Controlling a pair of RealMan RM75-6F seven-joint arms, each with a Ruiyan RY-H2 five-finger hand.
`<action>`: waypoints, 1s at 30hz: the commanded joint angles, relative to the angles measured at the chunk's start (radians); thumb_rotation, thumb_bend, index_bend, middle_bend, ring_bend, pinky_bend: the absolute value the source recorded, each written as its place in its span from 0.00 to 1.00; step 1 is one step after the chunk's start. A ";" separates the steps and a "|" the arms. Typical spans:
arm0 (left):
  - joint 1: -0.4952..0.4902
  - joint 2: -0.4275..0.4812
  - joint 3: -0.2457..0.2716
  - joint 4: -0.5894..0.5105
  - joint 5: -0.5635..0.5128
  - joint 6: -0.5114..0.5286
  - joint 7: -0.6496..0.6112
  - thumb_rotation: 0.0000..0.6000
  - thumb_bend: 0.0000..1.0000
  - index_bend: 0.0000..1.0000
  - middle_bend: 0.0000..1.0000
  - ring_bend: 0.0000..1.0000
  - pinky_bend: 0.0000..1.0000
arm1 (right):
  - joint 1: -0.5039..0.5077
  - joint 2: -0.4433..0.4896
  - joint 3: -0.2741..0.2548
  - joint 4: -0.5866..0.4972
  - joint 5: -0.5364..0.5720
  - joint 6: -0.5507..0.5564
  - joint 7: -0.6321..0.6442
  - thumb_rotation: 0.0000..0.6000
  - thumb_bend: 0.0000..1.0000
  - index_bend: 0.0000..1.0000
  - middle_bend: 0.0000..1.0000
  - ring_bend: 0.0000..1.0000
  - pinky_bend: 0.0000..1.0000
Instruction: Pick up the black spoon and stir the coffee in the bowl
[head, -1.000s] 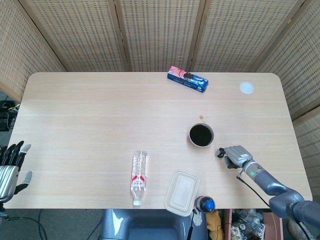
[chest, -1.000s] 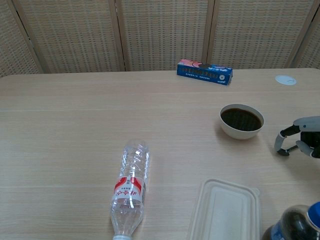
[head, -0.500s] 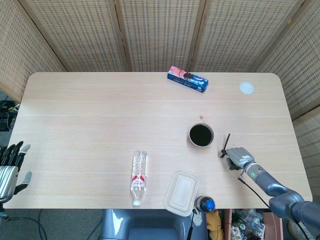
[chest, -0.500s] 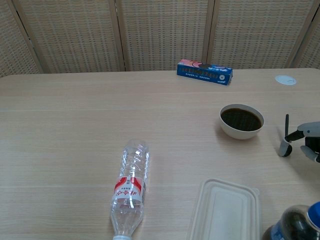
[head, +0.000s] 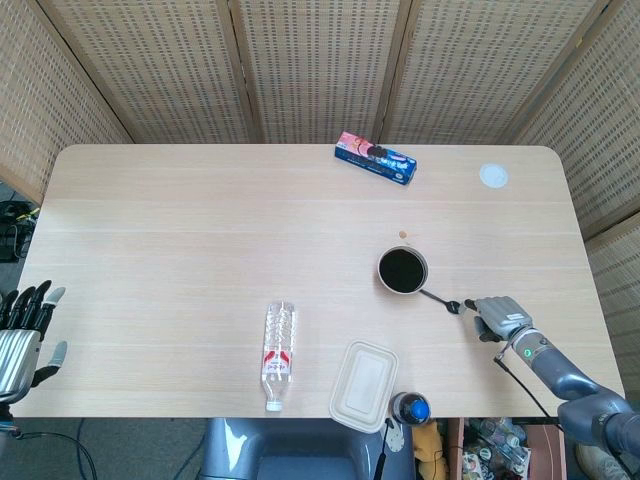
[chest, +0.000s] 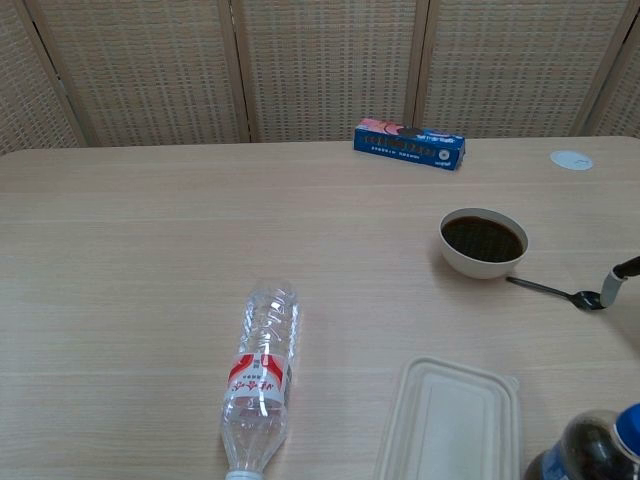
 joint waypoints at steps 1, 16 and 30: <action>-0.002 -0.002 0.000 0.000 0.000 -0.003 0.001 1.00 0.45 0.00 0.00 0.00 0.00 | -0.009 0.014 0.002 -0.015 0.004 0.017 -0.006 1.00 1.00 0.30 0.99 1.00 1.00; 0.007 -0.010 0.006 0.028 -0.013 -0.004 -0.026 1.00 0.45 0.00 0.00 0.00 0.00 | 0.024 -0.012 0.024 -0.040 0.025 -0.002 -0.060 1.00 1.00 0.30 0.99 1.00 1.00; 0.008 -0.015 0.007 0.039 -0.013 -0.004 -0.038 1.00 0.45 0.00 0.00 0.00 0.00 | 0.017 -0.028 0.013 0.003 0.067 -0.012 -0.111 1.00 1.00 0.31 0.99 1.00 1.00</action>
